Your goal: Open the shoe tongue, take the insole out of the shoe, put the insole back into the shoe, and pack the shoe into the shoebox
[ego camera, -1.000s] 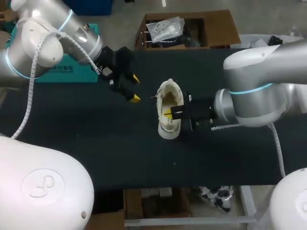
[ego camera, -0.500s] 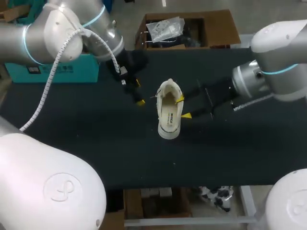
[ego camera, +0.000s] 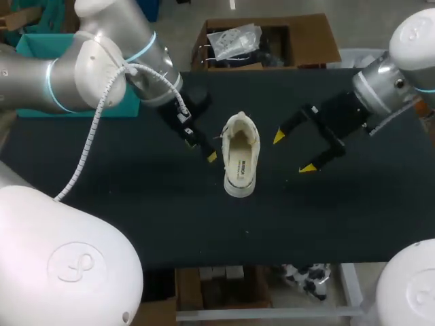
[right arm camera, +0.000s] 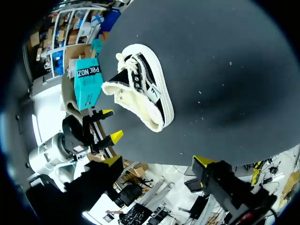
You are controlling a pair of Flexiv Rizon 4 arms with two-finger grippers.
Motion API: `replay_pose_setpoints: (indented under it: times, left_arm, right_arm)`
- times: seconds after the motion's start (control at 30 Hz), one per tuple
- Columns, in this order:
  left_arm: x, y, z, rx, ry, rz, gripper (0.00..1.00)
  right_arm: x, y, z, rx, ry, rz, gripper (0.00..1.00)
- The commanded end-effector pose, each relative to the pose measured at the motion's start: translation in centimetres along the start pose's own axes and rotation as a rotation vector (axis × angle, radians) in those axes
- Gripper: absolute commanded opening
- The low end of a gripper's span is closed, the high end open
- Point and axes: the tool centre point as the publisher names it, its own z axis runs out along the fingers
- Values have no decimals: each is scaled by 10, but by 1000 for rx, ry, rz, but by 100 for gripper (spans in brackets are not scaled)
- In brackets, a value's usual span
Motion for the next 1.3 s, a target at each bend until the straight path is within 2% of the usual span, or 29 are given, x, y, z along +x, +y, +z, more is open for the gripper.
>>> replay_pose_setpoints:
  times: [0.03, 0.17, 0.2, 0.23, 0.27, 0.3, 0.33, 0.37, 0.43, 0.53, 0.6, 0.67, 0.7, 0.73, 0.77, 0.83, 0.87, 0.9, 0.97, 1.0, 1.1, 1.17, 1.2, 1.3]
  left_arm:
    - [6, -8, 1, -130, -160, -264, 100]
    - [6, -8, 1, -130, -160, -264, 100]
    - [4, -12, 5, -144, -175, -306, 100]
    - [4, -17, 11, -166, -189, -340, 100]
    - [5, -21, 15, -165, -170, -368, 100]
    - [8, -24, 19, -173, -166, -357, 100]
    - [10, -27, 21, -182, -180, -379, 100]
    - [10, -29, 23, -184, -207, -412, 100]
    - [12, -33, 27, -179, -188, -410, 100]
    - [10, -37, 32, -188, -220, -456, 100]
    - [8, -38, 34, -193, -261, -494, 100]
    - [6, -39, 34, -183, -253, -502, 100]
    - [4, -39, 35, -180, -270, -519, 95]
    - [3, -39, 36, -175, -279, -530, 78]
    - [3, -40, 36, -173, -269, -523, 68]
    - [2, -41, 39, -164, -283, -541, 60]
    - [2, -42, 40, -162, -271, -533, 49]
    - [2, -43, 41, -159, -279, -534, 44]
    - [2, -44, 42, -158, -284, -537, 22]
    - [2, -44, 42, -154, -288, -540, 17]
    - [1, -45, 43, -151, -308, -551, 18]
    - [-1, -45, 45, -154, -327, -561, 10]
    - [-1, -46, 45, -152, -326, -562, 2]
    - [-5, -48, 48, -148, -338, -573, 0]
  right_arm:
    - [4, -1, -22, 81, -161, -326, 100]
    - [4, -1, -22, 81, -161, -326, 100]
    - [4, -1, -22, 81, -161, -326, 100]
    - [5, 1, -18, 95, -195, -381, 100]
    - [5, 4, -16, 95, -249, -404, 100]
    - [5, 5, -16, 96, -272, -453, 100]
    - [3, 5, -17, 98, -280, -514, 100]
    - [1, 4, -17, 84, -303, -520, 100]
    - [-2, 1, -20, 76, -343, -621, 100]
    - [-9, -3, -25, 52, -379, -748, 100]
    - [-13, -4, -28, 35, -399, -769, 100]
    - [-16, -6, -29, 30, -433, -812, 100]
    - [-16, -6, -30, 31, -449, -826, 100]
    - [-16, -7, -31, 34, -459, -846, 100]
    - [-17, -7, -31, 35, -475, -851, 100]
    - [-18, -9, -33, 34, -500, -894, 100]
    - [-20, -10, -34, 37, -515, -910, 100]
    - [-21, -11, -35, 36, -527, -927, 100]
    - [-23, -12, -37, 34, -548, -973, 100]
    - [-25, -13, -37, 34, -556, -994, 100]
    - [-30, -16, -39, 32, -577, -1081, 100]
    - [-34, -17, -39, 33, -590, -1141, 100]
    - [-35, -17, -39, 37, -599, -1169, 100]
    - [-40, -14, -40, 55, -596, -1240, 100]
